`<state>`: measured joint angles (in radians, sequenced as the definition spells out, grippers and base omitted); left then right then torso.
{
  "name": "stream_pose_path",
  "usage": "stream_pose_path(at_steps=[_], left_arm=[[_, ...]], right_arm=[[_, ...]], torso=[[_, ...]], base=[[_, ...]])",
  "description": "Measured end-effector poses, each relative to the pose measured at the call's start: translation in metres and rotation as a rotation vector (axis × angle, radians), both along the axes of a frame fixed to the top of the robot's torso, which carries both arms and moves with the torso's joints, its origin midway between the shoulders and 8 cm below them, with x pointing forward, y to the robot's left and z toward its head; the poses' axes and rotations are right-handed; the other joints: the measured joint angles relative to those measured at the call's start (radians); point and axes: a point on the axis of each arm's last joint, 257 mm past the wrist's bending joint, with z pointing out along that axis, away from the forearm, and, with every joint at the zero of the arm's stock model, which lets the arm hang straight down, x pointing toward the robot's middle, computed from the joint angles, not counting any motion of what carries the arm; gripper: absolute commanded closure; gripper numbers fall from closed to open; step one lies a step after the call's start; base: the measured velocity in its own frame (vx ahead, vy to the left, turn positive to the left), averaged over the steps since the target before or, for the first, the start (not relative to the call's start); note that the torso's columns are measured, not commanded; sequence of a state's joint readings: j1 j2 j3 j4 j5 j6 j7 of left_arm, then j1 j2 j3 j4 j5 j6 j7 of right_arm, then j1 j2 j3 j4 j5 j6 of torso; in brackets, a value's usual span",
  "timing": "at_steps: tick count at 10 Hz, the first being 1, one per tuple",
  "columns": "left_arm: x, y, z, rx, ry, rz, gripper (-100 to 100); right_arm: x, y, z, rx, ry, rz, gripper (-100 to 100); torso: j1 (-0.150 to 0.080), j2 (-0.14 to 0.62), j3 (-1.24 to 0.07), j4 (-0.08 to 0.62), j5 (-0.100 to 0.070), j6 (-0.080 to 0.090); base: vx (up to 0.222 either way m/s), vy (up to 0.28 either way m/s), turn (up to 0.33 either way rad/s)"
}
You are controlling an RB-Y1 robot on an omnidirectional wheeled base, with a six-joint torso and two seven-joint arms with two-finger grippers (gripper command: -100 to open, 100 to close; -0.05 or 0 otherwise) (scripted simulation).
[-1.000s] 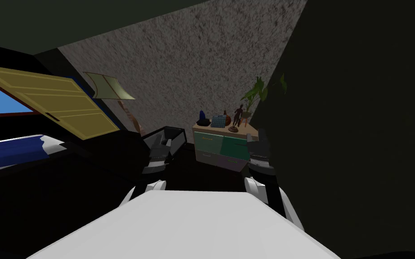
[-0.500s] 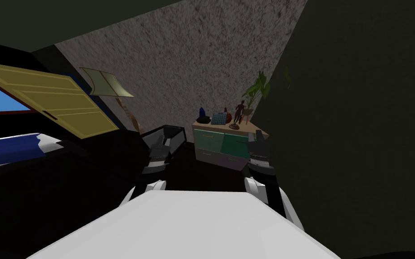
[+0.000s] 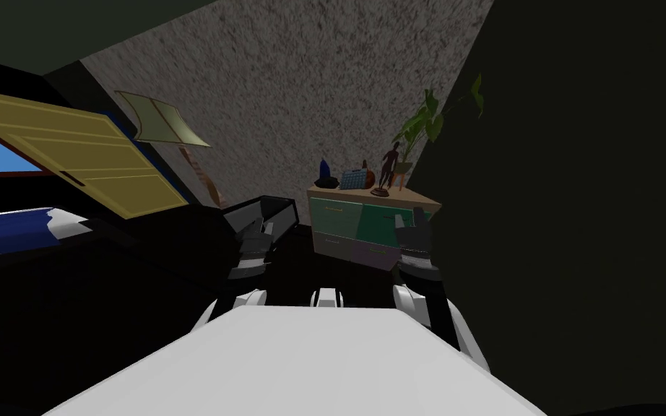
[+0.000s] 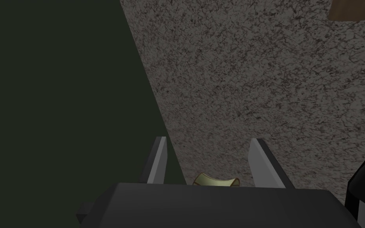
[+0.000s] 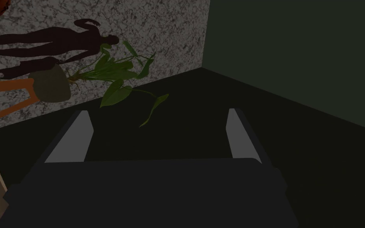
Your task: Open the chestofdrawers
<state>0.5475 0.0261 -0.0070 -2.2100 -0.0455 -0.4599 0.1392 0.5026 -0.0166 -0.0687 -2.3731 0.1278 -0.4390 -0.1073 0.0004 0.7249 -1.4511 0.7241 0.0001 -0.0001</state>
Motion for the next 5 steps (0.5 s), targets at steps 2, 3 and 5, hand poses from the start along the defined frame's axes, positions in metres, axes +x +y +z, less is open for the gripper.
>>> stream_pose_path(at_steps=[2,3,5], left_arm=[[0.000,0.000,0.000,0.000,0.000,0.000,0],[0.000,0.000,0.000,0.000,0.000,0.000,0],[0.000,0.000,0.000,0.000,0.000,0.000,0]], right_arm=[[0.008,0.008,-0.009,-0.074,0.038,-0.004,-100],[0.014,0.011,-0.016,-0.118,0.061,-0.013,-100],[0.023,0.016,-0.032,-0.212,0.115,-0.045,-100]], torso=[[0.001,0.011,-0.024,0.012,0.000,0.000],[0.000,0.012,-0.025,0.013,0.000,0.000],[0.001,0.013,-0.025,0.014,0.000,0.000]], base=[[0.019,0.035,0.039],[0.030,0.043,0.055],[0.030,0.058,0.061]])
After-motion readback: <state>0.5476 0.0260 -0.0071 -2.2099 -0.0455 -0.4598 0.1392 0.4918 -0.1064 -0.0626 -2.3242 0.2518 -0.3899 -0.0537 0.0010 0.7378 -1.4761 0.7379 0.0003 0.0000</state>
